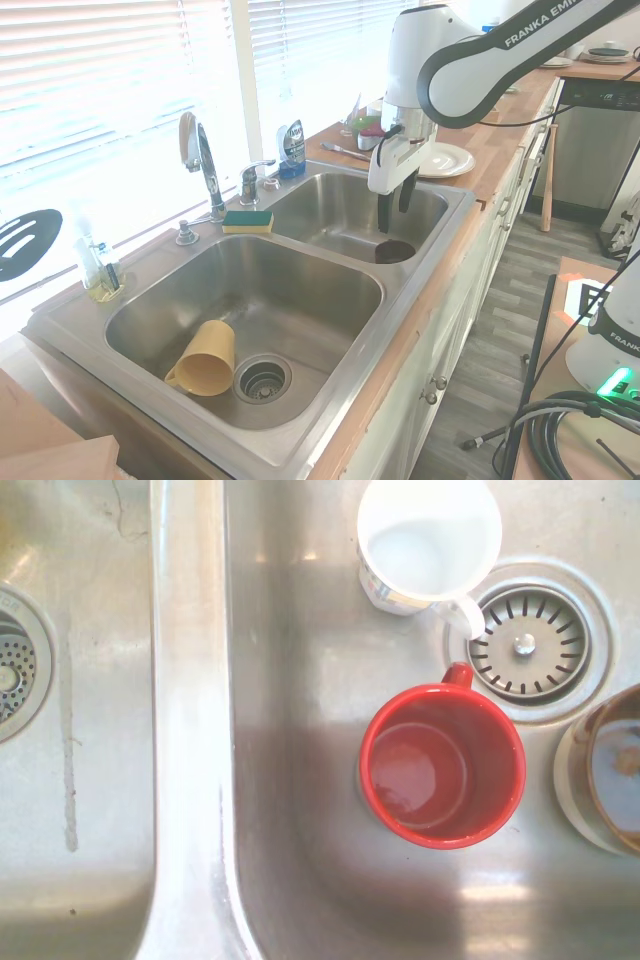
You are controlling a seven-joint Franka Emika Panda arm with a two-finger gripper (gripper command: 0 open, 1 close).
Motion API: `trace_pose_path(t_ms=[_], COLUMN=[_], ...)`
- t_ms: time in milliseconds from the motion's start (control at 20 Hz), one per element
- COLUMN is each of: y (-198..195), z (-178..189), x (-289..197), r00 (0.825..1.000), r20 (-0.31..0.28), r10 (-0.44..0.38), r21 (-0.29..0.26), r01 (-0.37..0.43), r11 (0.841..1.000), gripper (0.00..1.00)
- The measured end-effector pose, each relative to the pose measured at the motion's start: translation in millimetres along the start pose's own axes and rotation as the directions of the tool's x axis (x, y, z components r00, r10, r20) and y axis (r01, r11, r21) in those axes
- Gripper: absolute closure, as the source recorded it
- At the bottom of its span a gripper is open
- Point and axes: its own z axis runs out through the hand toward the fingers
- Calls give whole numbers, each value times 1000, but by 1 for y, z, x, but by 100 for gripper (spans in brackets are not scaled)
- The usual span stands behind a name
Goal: Turn on the faucet
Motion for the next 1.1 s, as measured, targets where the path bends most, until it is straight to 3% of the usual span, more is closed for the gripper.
trace_pose_path(t_ms=[150,200,1100], y=[0,0,21], z=[2,4,12], x=[0,0,-13], r00=[1000,1000,1000], r20=[4,7,12], r10=[1,2,11], r21=[-5,-7,-16], r01=[-1,-2,-11], r11=[1000,1000,1000], gripper=[0,100,100])
